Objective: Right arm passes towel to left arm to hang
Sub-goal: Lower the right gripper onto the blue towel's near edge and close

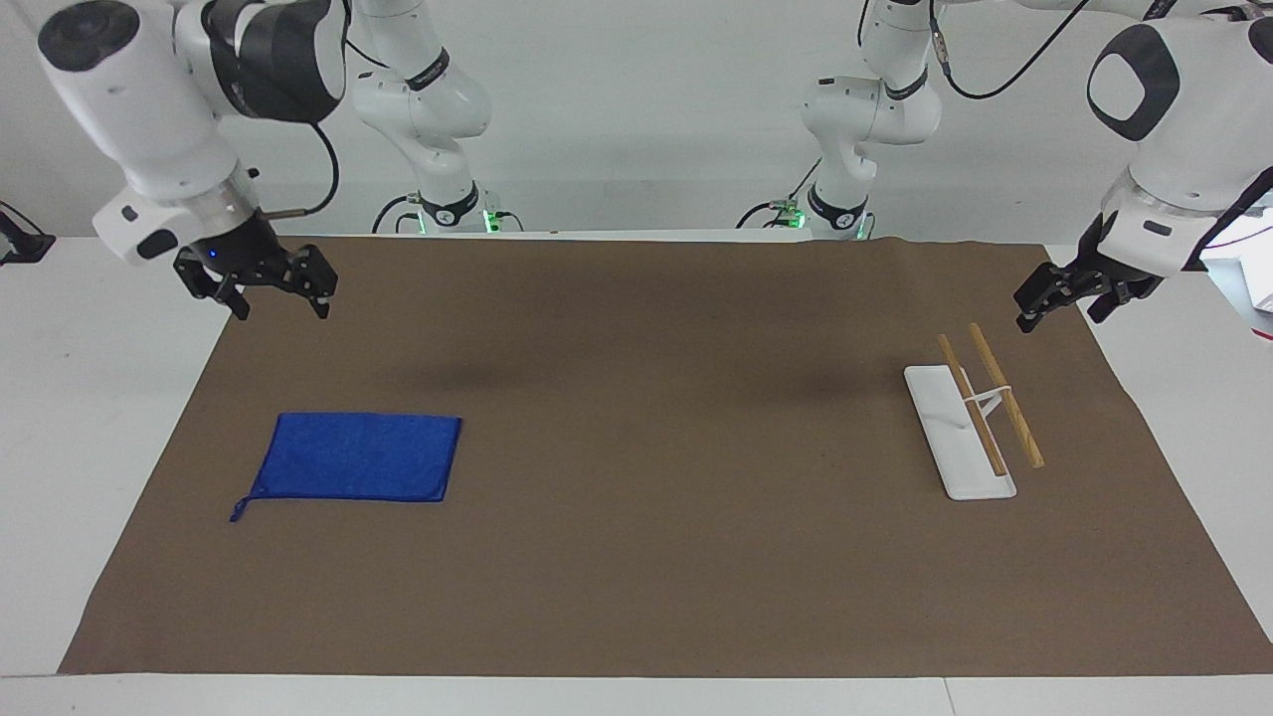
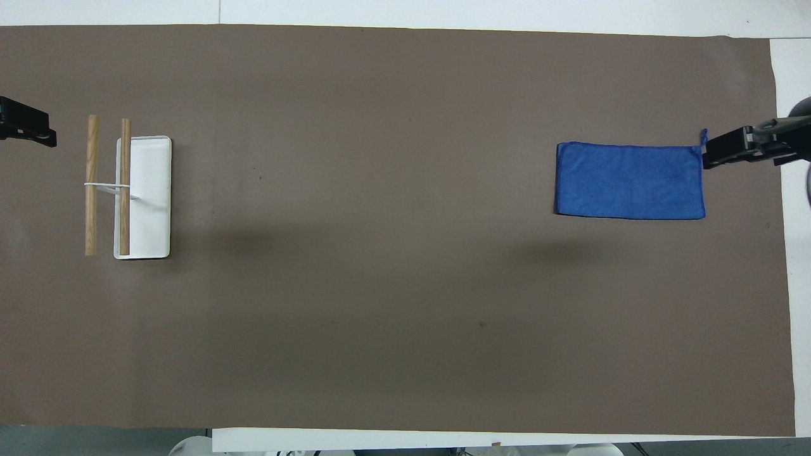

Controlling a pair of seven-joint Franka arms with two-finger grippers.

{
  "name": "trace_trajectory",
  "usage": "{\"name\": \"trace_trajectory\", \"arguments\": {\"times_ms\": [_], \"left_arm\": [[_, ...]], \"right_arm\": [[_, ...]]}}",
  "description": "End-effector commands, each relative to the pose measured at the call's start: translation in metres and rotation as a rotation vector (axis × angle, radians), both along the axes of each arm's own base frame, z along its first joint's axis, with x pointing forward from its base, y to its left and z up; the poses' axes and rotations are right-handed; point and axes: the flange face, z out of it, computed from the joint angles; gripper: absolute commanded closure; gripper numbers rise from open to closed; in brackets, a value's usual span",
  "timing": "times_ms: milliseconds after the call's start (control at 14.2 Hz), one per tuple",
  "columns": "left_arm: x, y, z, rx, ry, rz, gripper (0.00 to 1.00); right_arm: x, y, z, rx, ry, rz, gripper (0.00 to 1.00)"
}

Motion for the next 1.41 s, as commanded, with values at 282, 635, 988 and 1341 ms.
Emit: {"name": "trace_trajectory", "arguments": {"times_ms": [282, 635, 988, 1341], "left_arm": [[-0.012, -0.001, 0.015, -0.01, 0.016, -0.034, 0.0], [-0.014, 0.003, 0.014, -0.014, 0.021, -0.078, 0.0], [-0.014, 0.004, 0.011, -0.014, 0.019, -0.065, 0.0], [-0.014, 0.004, 0.012, -0.014, 0.019, -0.068, 0.0]], "right_arm": [[0.023, -0.007, -0.148, 0.031, -0.038, 0.012, 0.0], [0.0, -0.021, -0.205, 0.041, 0.029, -0.008, 0.0], [-0.021, -0.018, -0.238, 0.042, 0.033, -0.008, 0.02], [-0.027, -0.019, -0.243, 0.042, 0.036, -0.007, 0.05]]}}
